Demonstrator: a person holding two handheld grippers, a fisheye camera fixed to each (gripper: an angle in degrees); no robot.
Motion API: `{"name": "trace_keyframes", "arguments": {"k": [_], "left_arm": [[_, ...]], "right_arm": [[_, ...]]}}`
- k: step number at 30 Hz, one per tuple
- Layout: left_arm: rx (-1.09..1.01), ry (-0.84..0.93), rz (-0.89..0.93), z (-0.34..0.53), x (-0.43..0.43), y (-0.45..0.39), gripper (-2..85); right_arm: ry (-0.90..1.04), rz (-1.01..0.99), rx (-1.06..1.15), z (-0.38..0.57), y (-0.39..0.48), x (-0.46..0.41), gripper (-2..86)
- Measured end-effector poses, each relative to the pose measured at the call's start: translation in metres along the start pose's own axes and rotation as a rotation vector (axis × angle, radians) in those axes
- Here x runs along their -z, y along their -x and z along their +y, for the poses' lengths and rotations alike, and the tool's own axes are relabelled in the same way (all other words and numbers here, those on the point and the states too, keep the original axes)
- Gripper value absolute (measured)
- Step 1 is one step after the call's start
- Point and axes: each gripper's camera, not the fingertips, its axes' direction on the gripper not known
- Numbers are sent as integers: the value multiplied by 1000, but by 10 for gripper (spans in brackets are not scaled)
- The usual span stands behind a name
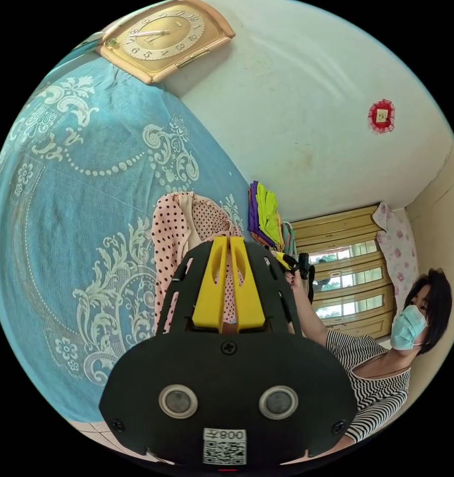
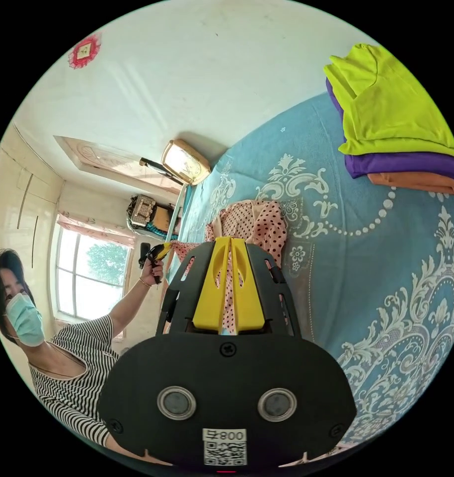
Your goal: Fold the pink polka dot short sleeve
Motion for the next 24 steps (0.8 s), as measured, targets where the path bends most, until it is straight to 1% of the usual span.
{"name": "trace_keyframes", "arguments": {"k": [8, 16, 18, 20, 24], "left_arm": [[51, -1, -62, -85, -54, 12, 8], [88, -1, -137, -139, -106, 9, 20], [76, 0, -171, -148, -119, 1, 32], [55, -15, -174, -151, -125, -8, 49], [-65, -80, -207, -148, -133, -46, 80]], "right_arm": [[53, 41, -37, -110, -13, -63, 1], [101, 100, -81, -180, -3, -118, 3], [114, 114, -86, -189, 2, -128, 5], [84, 132, -68, -196, 16, -135, 10], [10, 217, 6, -195, 54, -134, 32]]}}
